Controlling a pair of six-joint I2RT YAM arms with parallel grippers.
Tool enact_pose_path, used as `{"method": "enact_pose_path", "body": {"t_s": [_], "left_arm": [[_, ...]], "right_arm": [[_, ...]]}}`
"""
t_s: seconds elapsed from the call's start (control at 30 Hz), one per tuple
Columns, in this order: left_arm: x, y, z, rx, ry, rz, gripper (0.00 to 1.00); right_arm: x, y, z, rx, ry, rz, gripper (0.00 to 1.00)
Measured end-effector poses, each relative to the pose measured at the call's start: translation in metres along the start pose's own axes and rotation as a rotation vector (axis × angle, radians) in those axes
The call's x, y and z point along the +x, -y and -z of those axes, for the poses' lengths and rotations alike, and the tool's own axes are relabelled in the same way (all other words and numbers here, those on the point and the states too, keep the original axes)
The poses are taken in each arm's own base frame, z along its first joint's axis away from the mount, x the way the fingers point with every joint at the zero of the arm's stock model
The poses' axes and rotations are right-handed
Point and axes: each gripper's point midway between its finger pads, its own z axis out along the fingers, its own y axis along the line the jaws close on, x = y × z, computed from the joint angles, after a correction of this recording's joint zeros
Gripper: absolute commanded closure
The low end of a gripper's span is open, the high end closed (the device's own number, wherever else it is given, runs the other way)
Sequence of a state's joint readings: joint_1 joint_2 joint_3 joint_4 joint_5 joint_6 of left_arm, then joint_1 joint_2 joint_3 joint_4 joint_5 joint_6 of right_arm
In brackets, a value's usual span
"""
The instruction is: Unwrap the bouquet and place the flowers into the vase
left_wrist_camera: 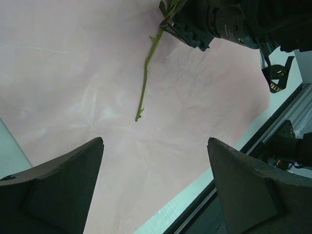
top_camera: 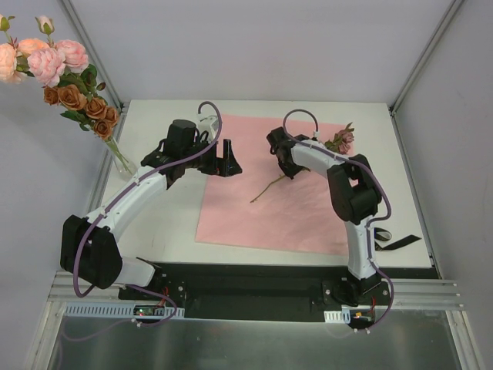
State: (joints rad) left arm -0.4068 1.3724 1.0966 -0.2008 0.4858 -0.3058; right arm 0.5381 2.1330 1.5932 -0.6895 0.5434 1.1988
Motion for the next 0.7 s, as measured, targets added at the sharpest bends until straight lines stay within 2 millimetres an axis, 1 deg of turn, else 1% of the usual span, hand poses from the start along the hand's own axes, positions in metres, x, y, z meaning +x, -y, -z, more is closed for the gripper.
{"method": "enact_pose_path", "body": {"t_s": [0.17, 0.27, 0.3, 0.4, 0.47, 0.53, 0.6, 0.7], "left_arm": [[-0.001, -0.003, 0.0, -0.016, 0.006, 0.008, 0.13], [-0.002, -0.002, 0.0, -0.02, 0.009, 0.031, 0.13], [-0.002, -0.001, 0.001, -0.019, 0.011, 0.042, 0.13], [-0.004, 0.005, 0.008, -0.011, 0.028, 0.064, 0.13], [-0.003, 0.009, 0.013, -0.006, 0.039, 0.081, 0.12], [-0.003, 0.013, 0.021, -0.001, 0.055, 0.093, 0.12], [-0.006, 0.016, 0.029, 0.003, 0.078, 0.103, 0.12], [-0.014, 0.02, 0.046, 0.0, 0.127, 0.12, 0.11]], "right_arm": [[-0.004, 0.003, 0.003, -0.055, 0.025, 0.04, 0.99], [-0.012, 0.005, 0.012, -0.124, 0.079, 0.112, 0.99], [-0.015, 0.003, 0.019, -0.158, 0.101, 0.146, 0.99], [-0.02, -0.012, 0.048, -0.296, 0.171, 0.239, 0.99], [-0.019, -0.029, 0.07, -0.412, 0.209, 0.3, 0.99], [-0.011, -0.044, 0.091, -0.534, 0.229, 0.358, 0.99], [0.0, -0.054, 0.107, -0.653, 0.234, 0.419, 0.99], [0.018, -0.063, 0.12, -0.805, 0.211, 0.508, 0.99]]}}
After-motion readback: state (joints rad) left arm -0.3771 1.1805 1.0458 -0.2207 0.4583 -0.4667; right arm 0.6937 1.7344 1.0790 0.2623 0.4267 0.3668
